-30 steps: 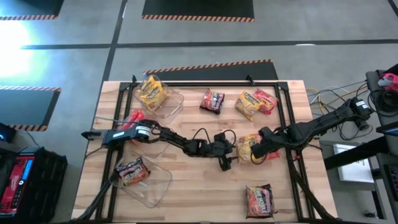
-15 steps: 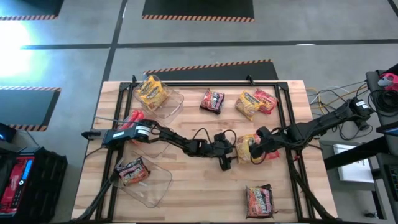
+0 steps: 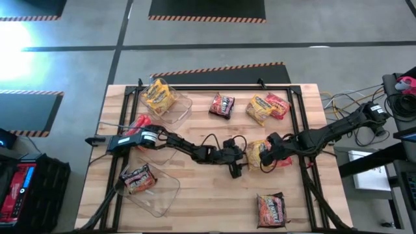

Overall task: Sort Maruchan noodles
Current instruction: Put the yellow noodles pack into the top transparent bin

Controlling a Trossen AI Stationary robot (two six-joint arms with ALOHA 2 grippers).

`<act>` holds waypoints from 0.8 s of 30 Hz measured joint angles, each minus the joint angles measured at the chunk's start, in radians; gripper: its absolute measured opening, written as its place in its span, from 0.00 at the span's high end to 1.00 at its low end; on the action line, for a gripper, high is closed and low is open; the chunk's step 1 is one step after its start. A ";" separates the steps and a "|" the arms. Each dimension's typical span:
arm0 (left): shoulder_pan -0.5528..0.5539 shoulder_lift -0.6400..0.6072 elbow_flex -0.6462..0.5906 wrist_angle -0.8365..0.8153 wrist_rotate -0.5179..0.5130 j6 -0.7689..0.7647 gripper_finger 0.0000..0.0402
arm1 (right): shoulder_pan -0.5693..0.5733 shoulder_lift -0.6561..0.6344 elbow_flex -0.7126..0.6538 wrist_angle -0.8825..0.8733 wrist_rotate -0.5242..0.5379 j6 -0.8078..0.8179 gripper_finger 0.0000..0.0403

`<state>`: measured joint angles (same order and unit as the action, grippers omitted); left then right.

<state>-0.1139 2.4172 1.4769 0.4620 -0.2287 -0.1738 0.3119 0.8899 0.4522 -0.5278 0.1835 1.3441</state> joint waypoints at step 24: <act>0.015 -0.071 0.002 -0.209 0.012 0.027 0.43 | 0.000 -0.056 0.002 -0.042 0.000 -0.018 0.74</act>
<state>-0.0990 2.3465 1.4788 0.2530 -0.2171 -0.1466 0.3115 0.8341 0.4538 -0.5694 0.1837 1.3262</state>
